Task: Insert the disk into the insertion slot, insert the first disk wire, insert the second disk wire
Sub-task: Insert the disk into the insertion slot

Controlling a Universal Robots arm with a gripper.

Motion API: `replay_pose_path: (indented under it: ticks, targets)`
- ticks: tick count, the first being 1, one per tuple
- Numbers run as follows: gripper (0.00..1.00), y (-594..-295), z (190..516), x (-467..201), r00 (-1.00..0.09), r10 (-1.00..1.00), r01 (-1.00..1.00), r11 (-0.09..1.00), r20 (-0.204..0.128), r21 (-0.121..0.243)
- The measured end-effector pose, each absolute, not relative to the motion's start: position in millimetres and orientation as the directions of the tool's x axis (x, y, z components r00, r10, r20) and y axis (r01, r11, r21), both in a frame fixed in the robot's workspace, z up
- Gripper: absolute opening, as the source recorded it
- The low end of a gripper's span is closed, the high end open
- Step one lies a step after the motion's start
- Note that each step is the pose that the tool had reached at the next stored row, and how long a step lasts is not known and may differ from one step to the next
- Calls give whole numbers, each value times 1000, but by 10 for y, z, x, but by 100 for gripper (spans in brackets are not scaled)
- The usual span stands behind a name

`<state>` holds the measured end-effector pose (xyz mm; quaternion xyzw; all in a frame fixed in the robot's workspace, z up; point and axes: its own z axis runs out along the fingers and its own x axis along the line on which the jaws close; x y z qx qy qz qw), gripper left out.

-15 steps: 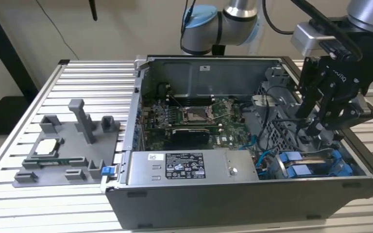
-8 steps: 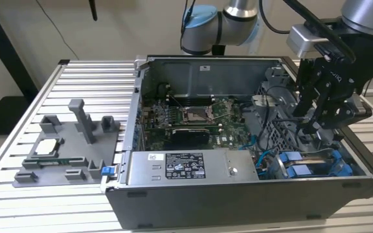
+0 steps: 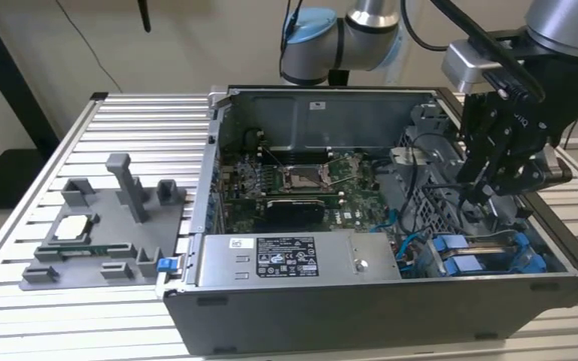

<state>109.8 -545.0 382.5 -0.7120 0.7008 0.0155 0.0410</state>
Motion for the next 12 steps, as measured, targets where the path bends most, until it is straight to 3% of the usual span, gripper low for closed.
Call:
replay_pose_path:
  ticks: [12]
  targets:
    - [100,-5449,3820,1064,19,-996,-999,-14,-86,-51]
